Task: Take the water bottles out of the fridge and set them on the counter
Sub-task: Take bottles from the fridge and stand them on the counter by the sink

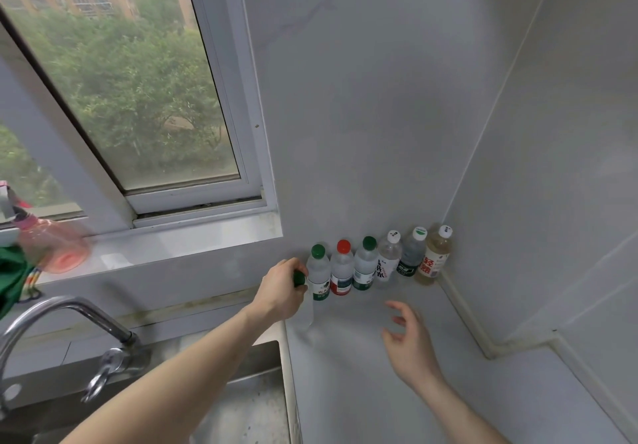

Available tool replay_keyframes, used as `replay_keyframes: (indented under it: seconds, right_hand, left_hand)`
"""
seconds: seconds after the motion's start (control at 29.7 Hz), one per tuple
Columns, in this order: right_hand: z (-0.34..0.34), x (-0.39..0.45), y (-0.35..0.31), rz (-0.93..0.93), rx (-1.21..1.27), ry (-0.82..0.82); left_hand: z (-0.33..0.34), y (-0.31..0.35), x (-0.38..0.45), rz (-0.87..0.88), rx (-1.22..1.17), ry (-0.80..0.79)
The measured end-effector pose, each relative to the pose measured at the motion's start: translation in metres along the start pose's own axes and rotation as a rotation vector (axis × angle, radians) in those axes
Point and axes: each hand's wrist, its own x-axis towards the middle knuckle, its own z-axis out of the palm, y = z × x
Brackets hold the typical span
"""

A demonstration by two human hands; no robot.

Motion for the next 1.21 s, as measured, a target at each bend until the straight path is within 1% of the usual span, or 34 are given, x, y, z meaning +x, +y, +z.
replay_keyframes:
  seconds: [0.13,0.34,0.47,0.61,0.67,0.84,1.01,1.11,1.21]
  right_hand:
    - [-0.003,-0.013,-0.012,-0.009,0.007,-0.051]
    - [-0.009,-0.023,-0.026,-0.017,0.024,-0.068]
    - [-0.012,-0.034,-0.036,-0.019,0.005,-0.079]
    - [-0.018,-0.049,-0.046,-0.010,-0.020,-0.106]
    - [-0.022,-0.059,-0.051,0.002,-0.024,-0.125]
    - [-0.037,-0.093,-0.065,0.042,-0.009,-0.124]
    - [-0.049,-0.142,-0.073,0.057,-0.013,-0.117]
    - [-0.050,-0.179,-0.076,0.073,-0.051,-0.100]
    - [-0.048,-0.211,-0.080,0.087,-0.091,-0.079]
  left_hand:
    - [0.003,0.000,0.004,-0.024,0.053,-0.076]
    - [0.003,-0.006,0.001,-0.030,0.091,-0.081]
    - [0.001,-0.007,-0.010,-0.010,0.129,-0.123]
    - [-0.006,0.001,-0.025,0.030,0.098,-0.146]
    - [-0.013,0.006,-0.036,0.070,0.054,-0.146]
    - [-0.033,0.013,-0.091,0.247,-0.042,-0.187]
    - [-0.043,-0.001,-0.143,0.375,0.022,-0.208]
    - [-0.041,-0.011,-0.169,0.409,0.075,-0.252]
    - [-0.037,-0.010,-0.190,0.438,0.079,-0.272]
